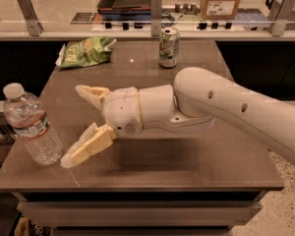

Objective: Move water bottle near green jalapeno chip bag

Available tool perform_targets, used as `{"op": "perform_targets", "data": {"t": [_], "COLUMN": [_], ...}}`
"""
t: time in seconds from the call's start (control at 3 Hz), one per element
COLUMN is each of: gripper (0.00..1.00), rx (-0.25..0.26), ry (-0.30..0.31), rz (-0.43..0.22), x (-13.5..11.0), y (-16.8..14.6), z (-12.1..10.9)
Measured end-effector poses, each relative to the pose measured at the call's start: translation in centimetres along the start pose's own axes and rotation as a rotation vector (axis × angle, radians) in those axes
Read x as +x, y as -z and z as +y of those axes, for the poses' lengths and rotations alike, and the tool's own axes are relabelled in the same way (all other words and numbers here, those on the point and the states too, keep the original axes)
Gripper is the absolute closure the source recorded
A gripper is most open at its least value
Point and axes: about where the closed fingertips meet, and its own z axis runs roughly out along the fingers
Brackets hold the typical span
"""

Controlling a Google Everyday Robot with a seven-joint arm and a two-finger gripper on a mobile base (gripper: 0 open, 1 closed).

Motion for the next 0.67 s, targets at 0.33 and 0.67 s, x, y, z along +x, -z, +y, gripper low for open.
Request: {"op": "perform_targets", "data": {"t": [0.33,0.67], "gripper": [0.0,0.0], "rx": [0.032,0.08], "ry": [-0.004,-0.011], "rz": [-0.04,-0.076], "x": [-0.3,-1.1], "y": [-1.7,-3.5], "z": [-0.2,-0.1]}}
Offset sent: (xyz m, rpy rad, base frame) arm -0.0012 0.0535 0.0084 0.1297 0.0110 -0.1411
